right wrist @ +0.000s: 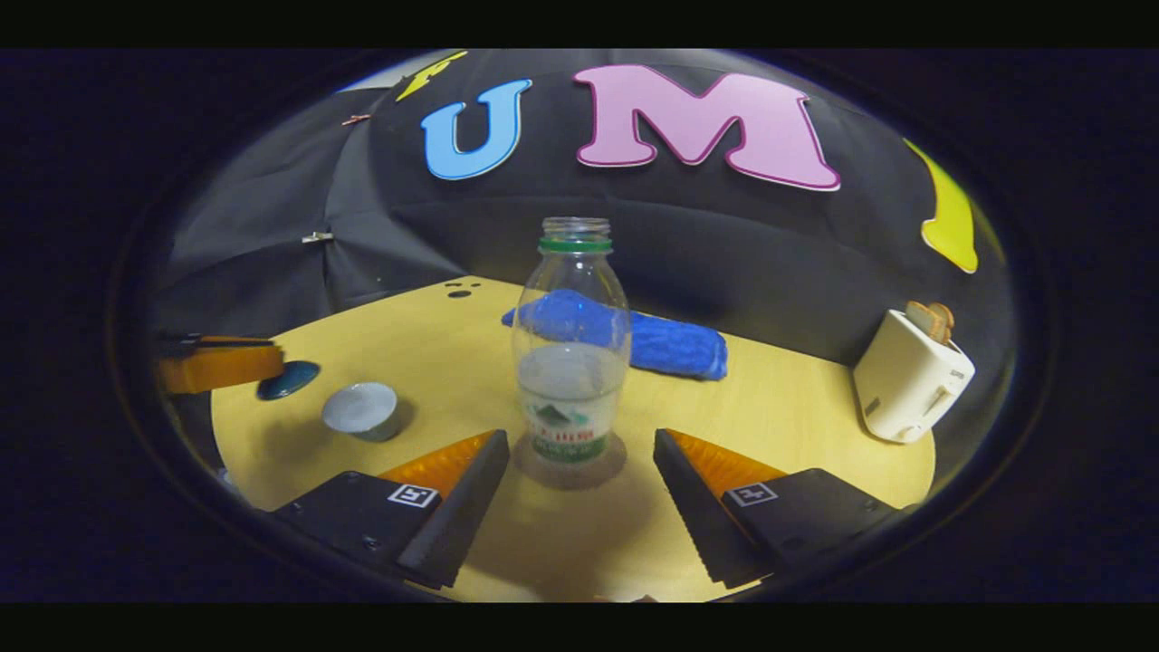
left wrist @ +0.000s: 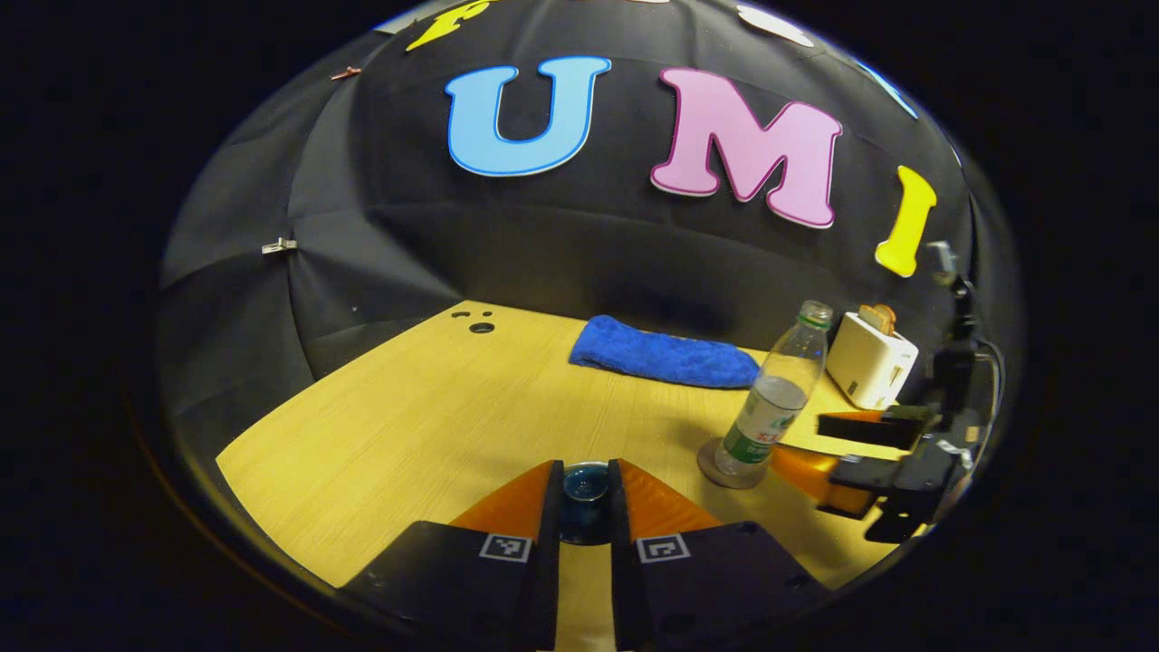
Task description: Open the teacup lid with one hand, grasp the water bottle and pour water into the teacup with the other hand; after pouring, place the water bottle on the coaster and then close the teacup lid.
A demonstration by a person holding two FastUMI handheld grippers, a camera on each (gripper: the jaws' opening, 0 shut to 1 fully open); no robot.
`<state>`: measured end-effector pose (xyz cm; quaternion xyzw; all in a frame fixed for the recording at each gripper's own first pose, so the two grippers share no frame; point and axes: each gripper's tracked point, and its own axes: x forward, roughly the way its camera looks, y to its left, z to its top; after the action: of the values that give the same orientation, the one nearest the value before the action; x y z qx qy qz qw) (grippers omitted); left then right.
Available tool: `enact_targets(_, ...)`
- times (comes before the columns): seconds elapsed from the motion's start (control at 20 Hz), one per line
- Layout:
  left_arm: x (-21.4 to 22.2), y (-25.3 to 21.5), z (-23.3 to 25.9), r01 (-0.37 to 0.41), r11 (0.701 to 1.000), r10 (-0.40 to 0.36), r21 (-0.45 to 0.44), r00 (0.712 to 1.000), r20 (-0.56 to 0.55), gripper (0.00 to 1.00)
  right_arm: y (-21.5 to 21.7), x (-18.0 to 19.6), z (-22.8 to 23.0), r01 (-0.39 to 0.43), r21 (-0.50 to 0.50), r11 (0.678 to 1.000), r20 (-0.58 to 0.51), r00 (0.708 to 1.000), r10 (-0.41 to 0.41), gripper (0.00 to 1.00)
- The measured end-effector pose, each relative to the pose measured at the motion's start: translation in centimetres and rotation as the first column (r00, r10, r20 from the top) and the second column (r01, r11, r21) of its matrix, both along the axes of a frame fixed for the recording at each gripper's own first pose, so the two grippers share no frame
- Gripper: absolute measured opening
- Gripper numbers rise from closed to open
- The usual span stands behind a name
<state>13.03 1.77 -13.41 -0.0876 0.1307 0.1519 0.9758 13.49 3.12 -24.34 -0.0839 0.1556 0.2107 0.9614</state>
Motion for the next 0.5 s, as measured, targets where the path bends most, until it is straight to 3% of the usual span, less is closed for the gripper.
enact_targets(0.3,3.7,0.4,-1.6,0.036,0.998,-0.037,0.046,0.999,0.018,0.24,-1.4,-6.1,0.6,-0.021,-0.026,0.999,0.016,1.0,0.021,0.99)
enact_targets(0.35,4.0,0.5,-2.1,0.04,0.998,-0.041,0.058,0.999,0.013,0.31,-1.3,-6.9,0.3,-0.024,-0.016,1.0,0.002,1.0,0.024,0.99)
enact_targets(0.45,4.3,0.2,-3.1,0.05,0.996,-0.051,0.075,0.999,0.01,0.24,-1.2,-7.7,-0.3,-0.023,-0.011,1.0,-0.022,0.999,0.023,0.99)
enact_targets(0.5,4.4,0.1,-3.4,0.052,0.995,-0.053,0.083,0.998,0.013,0.31,-1.2,-7.8,-0.6,-0.023,-0.012,1.0,-0.032,0.999,0.022,0.99)
